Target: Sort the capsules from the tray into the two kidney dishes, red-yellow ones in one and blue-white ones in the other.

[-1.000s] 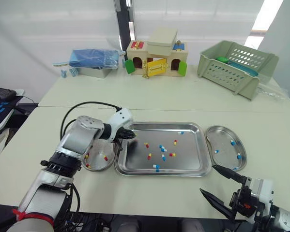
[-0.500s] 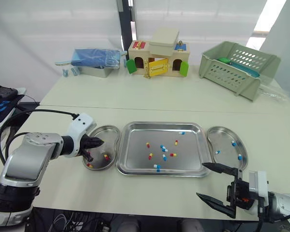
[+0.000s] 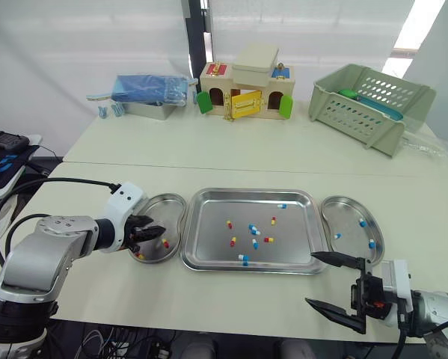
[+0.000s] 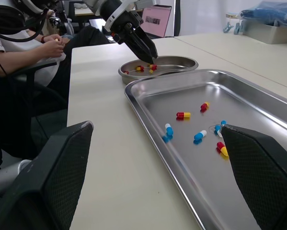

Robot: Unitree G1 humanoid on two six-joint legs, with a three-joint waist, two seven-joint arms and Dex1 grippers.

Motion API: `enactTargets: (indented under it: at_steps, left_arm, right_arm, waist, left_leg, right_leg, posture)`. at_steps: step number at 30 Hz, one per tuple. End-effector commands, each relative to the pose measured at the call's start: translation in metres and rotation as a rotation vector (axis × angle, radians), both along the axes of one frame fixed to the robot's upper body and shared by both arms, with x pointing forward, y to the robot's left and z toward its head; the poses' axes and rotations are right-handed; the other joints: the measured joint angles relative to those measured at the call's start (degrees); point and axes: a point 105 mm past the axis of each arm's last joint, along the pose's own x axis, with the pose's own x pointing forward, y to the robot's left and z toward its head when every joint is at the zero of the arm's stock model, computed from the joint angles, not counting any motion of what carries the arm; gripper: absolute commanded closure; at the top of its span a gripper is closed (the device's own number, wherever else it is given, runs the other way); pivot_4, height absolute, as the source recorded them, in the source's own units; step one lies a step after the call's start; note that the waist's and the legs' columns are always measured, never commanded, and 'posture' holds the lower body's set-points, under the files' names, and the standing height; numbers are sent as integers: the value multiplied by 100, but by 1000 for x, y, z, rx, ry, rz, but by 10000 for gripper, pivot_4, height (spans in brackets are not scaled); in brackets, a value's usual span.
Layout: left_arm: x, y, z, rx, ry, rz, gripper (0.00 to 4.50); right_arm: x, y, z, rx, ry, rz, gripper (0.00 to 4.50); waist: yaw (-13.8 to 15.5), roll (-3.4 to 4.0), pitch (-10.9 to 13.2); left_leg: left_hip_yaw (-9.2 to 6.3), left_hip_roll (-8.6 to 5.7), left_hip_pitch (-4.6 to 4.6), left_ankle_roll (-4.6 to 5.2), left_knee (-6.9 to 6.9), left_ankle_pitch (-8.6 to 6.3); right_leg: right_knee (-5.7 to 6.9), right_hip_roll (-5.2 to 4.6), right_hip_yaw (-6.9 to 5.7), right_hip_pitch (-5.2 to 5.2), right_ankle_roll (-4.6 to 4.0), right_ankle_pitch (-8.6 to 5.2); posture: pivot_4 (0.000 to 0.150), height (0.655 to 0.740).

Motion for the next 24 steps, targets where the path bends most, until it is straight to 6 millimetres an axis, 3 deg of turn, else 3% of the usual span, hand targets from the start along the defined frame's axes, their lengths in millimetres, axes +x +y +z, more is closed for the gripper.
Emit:
enactTargets:
  at_steps: [1,4,9,16,18,24]
  left_arm:
    - [1,3,8,19,-40,-9,8125]
    - [2,9,10,33,-55,-16,283]
    - [1,37,21,40,-115,2,283]
    - [-11,112,41,95,-205,134,283]
    - [-18,131,43,113,-219,188,283]
    - [-41,164,31,160,-197,279,283]
  right_arm:
    - [-1,-1,9,22,-24,-8,0]
    - [2,-10,12,22,-23,-52,0]
    - [14,-36,24,-2,-33,-167,0]
    - [25,-102,31,-94,-44,-393,0]
    - [26,-121,28,-116,-33,-458,0]
    - [40,-170,23,-168,-3,-605,0]
  waist:
    - [1,0,0]
    - [-4,0,0]
    - [-7,0,1]
    - [14,0,2]
    - [5,0,2]
    - [-39,2,4]
  left_leg:
    - [0,0,0,0,0,0]
    - [0,0,-1,-1,0,0]
    - [3,0,1,0,-1,-1]
    - [4,1,-1,2,-4,-3]
    - [6,0,0,3,-6,-4]
    - [15,2,4,6,-9,-6]
  right_leg:
    - [0,0,0,0,0,0]
    - [-1,0,0,0,0,0]
    - [0,0,3,-1,0,0]
    - [-2,-1,2,-4,-1,0]
    - [-3,-1,4,-4,-1,0]
    - [-4,-2,11,-6,-1,0]
  posture:
    - [1500,7400]
    - [1500,7400]
    - [1500,7400]
    - [1500,7400]
    - [1500,7400]
    - [1500,7400]
